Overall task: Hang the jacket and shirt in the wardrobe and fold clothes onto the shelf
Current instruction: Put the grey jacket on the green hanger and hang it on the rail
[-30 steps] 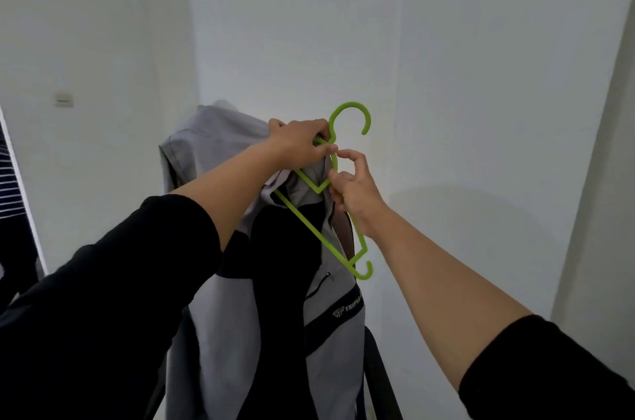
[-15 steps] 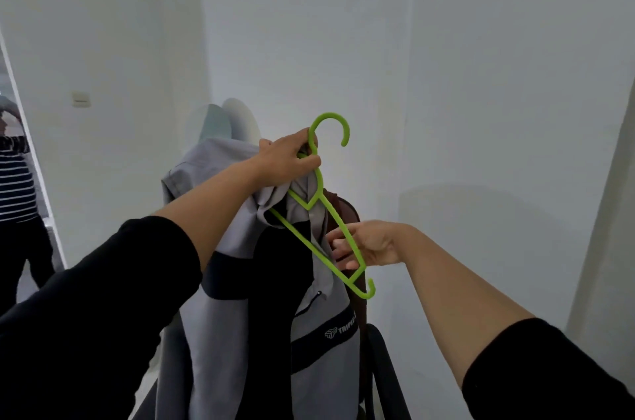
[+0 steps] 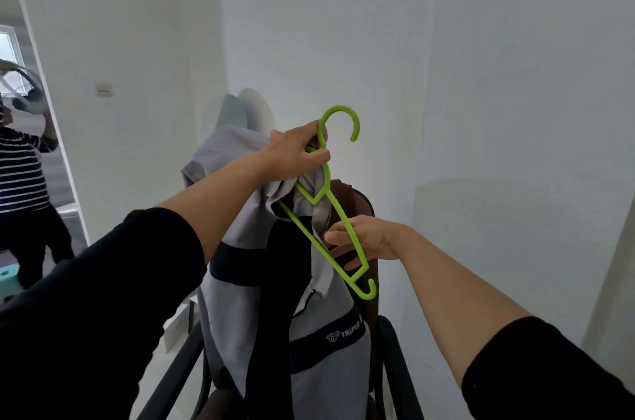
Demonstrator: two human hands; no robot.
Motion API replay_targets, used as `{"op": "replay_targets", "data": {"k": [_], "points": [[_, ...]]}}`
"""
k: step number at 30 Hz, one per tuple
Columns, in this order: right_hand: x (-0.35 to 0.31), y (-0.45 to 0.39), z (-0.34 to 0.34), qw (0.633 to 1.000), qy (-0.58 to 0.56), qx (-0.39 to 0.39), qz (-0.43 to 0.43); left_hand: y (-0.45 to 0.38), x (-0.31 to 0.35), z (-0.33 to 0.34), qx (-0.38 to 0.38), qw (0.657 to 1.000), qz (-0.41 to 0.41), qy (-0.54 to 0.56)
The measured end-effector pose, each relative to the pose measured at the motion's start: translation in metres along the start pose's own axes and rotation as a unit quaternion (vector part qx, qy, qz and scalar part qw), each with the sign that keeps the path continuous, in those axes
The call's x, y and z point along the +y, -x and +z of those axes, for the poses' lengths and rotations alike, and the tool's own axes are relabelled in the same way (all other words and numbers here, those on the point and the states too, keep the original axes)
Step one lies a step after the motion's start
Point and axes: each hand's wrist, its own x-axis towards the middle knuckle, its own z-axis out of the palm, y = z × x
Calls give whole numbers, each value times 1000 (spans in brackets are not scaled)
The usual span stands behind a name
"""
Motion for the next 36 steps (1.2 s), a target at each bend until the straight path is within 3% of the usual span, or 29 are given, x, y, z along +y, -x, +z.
{"op": "replay_targets", "data": {"k": [13,18,21,24,29,32,36], "points": [[1,0,6,997,55,46,-27,1,9,8,5,1000,17,-14],[2,12,-11,980,99,174,-6,11,-2,-1,-33,999,1,-1],[0,14,-28,932,217,287,-38,15,-11,1,-51,998,-11,-46],[-5,17,-40,900,257,347,-54,14,-18,4,-14,994,-12,-109],[-30,23,-40,883,272,373,-79,8,-22,12,109,981,-33,-155],[-49,22,-30,880,241,396,-101,4,-24,19,173,972,-81,-134],[-75,15,-6,886,177,408,-129,-3,-27,16,172,974,-144,-20]]}}
